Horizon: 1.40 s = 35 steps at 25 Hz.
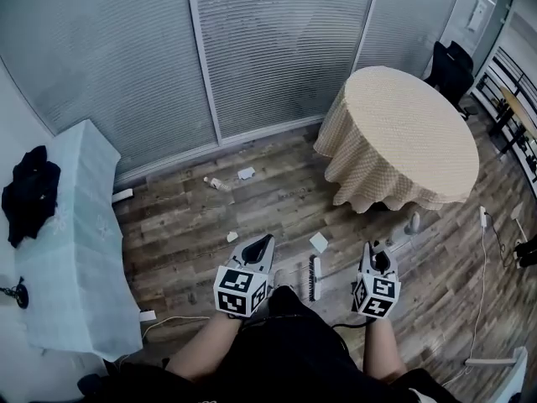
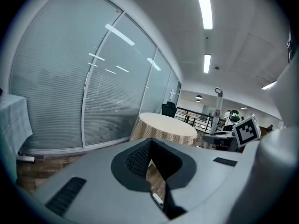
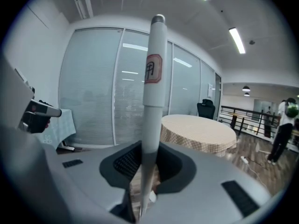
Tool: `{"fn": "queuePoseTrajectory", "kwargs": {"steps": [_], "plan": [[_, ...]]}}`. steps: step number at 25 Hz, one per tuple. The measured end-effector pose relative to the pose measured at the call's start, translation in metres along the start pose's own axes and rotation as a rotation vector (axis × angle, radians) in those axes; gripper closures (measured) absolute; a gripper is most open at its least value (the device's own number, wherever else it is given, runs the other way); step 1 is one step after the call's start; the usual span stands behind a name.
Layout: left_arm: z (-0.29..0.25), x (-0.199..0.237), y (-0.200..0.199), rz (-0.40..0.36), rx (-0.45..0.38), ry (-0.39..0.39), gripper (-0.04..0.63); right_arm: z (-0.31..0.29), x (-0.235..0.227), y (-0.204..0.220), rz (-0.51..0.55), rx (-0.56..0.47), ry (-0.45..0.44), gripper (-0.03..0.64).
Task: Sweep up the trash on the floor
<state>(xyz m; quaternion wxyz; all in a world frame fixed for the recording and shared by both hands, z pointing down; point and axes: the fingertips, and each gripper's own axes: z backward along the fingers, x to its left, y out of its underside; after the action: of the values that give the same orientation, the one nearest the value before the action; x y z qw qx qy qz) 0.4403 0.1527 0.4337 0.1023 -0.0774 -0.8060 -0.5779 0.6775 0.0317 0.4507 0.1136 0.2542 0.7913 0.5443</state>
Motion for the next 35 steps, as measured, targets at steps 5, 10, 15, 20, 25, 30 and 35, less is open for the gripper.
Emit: {"fn": "queuePoseTrajectory", "kwargs": {"steps": [5, 10, 15, 20, 25, 30, 35], "plan": [[-0.05, 0.013, -0.014, -0.019, 0.039, 0.008, 0.6, -0.052, -0.011, 0.013, 0.038, 0.069, 0.028, 0.528], [-0.089, 0.017, -0.01, -0.018, 0.096, 0.015, 0.6, -0.097, -0.027, 0.032, 0.084, 0.139, 0.061, 0.528], [-0.124, 0.029, -0.014, -0.027, 0.134, 0.006, 0.6, -0.137, -0.061, 0.045, 0.075, 0.196, 0.134, 0.528], [-0.157, 0.044, -0.021, -0.028, 0.168, -0.013, 0.6, -0.172, -0.1, 0.065, 0.04, 0.283, 0.211, 0.528], [-0.19, 0.06, -0.024, -0.022, 0.206, -0.04, 0.6, -0.215, -0.114, 0.083, 0.05, 0.353, 0.213, 0.528], [-0.203, 0.075, -0.024, -0.004, 0.225, -0.087, 0.6, -0.265, -0.096, 0.101, 0.088, 0.426, 0.141, 0.528], [-0.199, 0.104, -0.017, 0.045, 0.242, -0.151, 0.6, -0.309, -0.075, 0.11, 0.024, 0.497, 0.09, 0.529]]}}
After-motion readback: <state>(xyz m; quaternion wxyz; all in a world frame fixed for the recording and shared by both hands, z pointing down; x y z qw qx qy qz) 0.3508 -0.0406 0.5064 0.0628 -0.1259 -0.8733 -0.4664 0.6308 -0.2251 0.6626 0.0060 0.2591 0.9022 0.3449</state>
